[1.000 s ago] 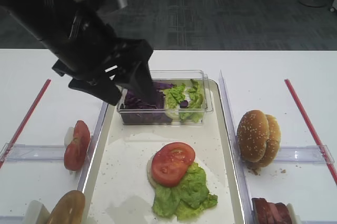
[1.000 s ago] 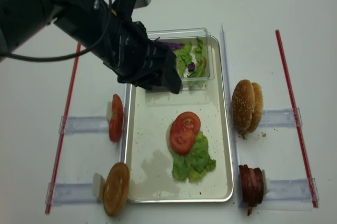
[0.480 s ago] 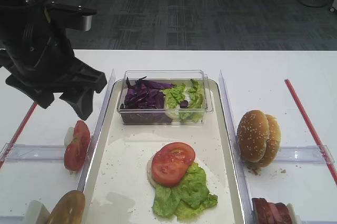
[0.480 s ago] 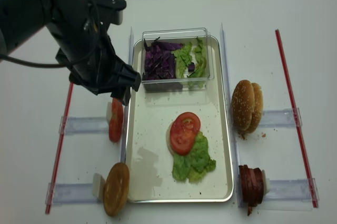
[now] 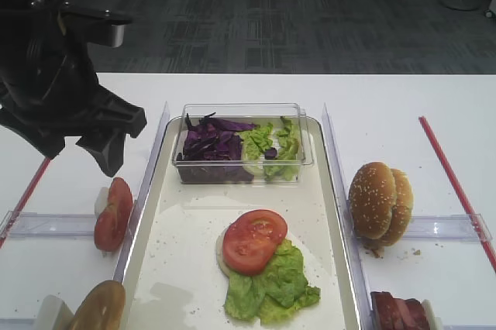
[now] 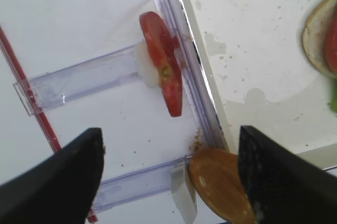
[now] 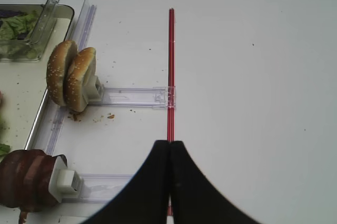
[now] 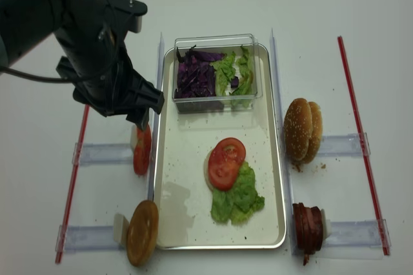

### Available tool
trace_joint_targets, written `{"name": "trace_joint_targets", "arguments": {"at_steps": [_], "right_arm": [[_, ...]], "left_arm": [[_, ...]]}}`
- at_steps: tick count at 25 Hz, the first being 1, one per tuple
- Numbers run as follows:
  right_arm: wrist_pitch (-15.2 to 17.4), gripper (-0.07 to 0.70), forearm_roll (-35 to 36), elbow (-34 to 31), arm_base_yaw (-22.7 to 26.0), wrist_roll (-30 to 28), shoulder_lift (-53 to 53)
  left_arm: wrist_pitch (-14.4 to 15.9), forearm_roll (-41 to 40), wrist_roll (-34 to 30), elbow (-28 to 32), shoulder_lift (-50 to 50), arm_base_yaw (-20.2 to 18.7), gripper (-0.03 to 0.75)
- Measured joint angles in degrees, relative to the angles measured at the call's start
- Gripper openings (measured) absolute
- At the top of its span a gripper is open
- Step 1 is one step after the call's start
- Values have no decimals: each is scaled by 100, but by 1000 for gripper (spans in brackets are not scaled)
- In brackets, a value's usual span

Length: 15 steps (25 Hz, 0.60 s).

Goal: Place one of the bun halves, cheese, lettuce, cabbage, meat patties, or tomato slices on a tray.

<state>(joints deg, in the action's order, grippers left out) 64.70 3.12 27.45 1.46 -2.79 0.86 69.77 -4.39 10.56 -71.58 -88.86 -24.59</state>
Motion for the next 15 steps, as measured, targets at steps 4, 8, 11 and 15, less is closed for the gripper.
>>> {"name": "trace_joint_targets", "arguments": {"at_steps": [4,8,11,15], "right_arm": [[0,36,0,0,0,0,0],[0,36,0,0,0,0,0],[0,36,0,0,0,0,0],[0,36,0,0,0,0,0]], "left_arm": [[-35,0,112,0,0,391,490],[-35,-166,130,0,0,988,490],[-35,-369,130,0,0,1412,490],[-35,-543,130,0,0,1995,490]]}}
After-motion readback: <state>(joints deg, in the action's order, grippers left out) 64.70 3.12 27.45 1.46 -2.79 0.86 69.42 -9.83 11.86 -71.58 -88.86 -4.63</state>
